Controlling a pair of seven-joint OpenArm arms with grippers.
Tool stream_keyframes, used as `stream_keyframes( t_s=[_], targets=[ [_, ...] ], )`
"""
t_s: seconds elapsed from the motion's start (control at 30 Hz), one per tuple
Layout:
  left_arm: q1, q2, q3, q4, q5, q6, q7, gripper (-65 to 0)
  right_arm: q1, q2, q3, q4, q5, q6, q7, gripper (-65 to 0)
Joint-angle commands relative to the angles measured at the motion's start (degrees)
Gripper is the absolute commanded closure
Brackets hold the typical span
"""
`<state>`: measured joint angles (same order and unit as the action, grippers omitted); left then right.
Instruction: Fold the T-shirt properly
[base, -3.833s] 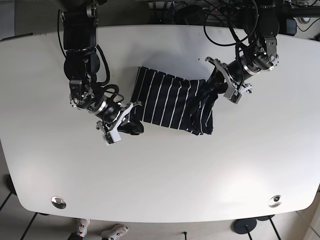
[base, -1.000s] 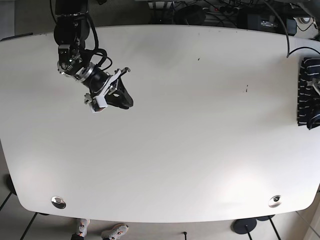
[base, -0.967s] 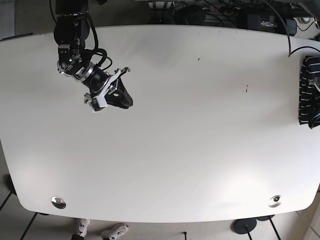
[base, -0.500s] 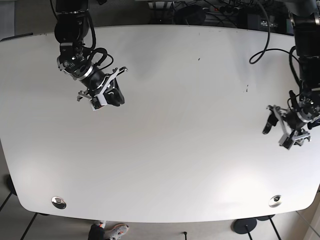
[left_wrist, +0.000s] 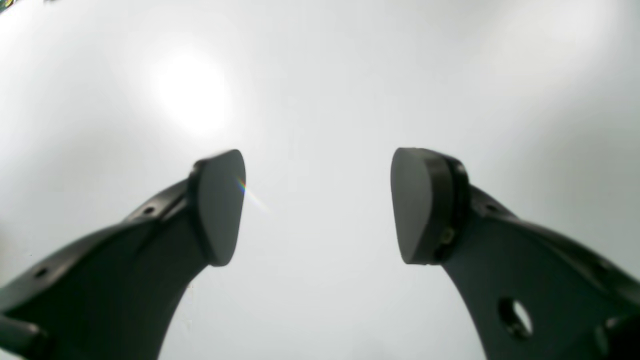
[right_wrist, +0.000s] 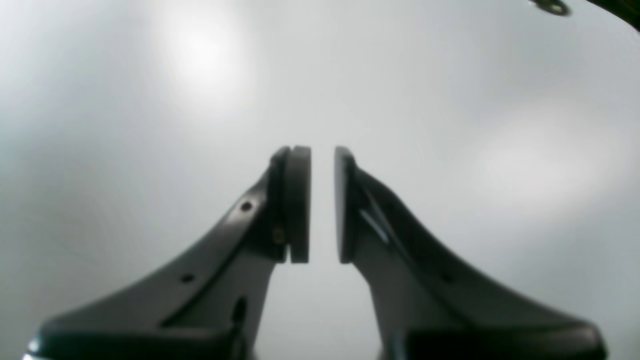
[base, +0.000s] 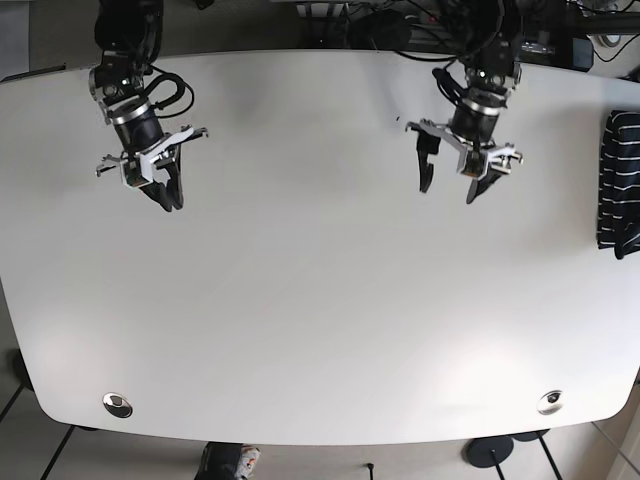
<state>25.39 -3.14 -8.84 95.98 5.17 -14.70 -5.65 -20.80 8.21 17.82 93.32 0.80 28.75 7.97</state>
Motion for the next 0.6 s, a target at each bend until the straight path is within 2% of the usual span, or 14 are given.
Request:
stream_keyframes(
  t_s=[0.03, 0.07, 0.17, 0.23, 0.4, 0.6],
  targets=[
    [5.07, 0.72, -0.17, 4.63, -0.64, 1.29, -2.66, -41.9, -2.46, -1.31, 1.03, 1.06, 0.83, 0.48, 5.79, -8.1],
    [9.73, 1.42, -0.17, 7.62, -0.82, 1.82, -2.75, -41.9, -5.01, -2.1, 1.03, 1.06, 0.83, 0.48, 8.52, -8.1],
    [19.05, 3.36, -0.17, 12.63, -0.91, 2.96, -2.75, -41.9, -10.9, -2.36, 0.68, 1.23, 1.18, 0.48, 11.33, -8.1],
    [24.24, 4.59, -0.17, 13.69, -0.91, 3.23, -2.75, -41.9, -14.41, -3.68, 0.68, 1.06, 4.17, 0.48, 13.18, -8.1],
    [37.51, 8.37, -0.17, 13.69, -0.91, 3.23, -2.75, -41.9, -25.14, -2.89, 0.94, 1.14, 8.83, 0.48, 14.14, -7.6],
    [44.46, 7.84, -0.26, 9.11, -0.82, 3.23, -2.75, -41.9, -38.59, -2.89, 0.77, 0.0, 11.38, 1.01, 14.14, -7.5]
  ],
)
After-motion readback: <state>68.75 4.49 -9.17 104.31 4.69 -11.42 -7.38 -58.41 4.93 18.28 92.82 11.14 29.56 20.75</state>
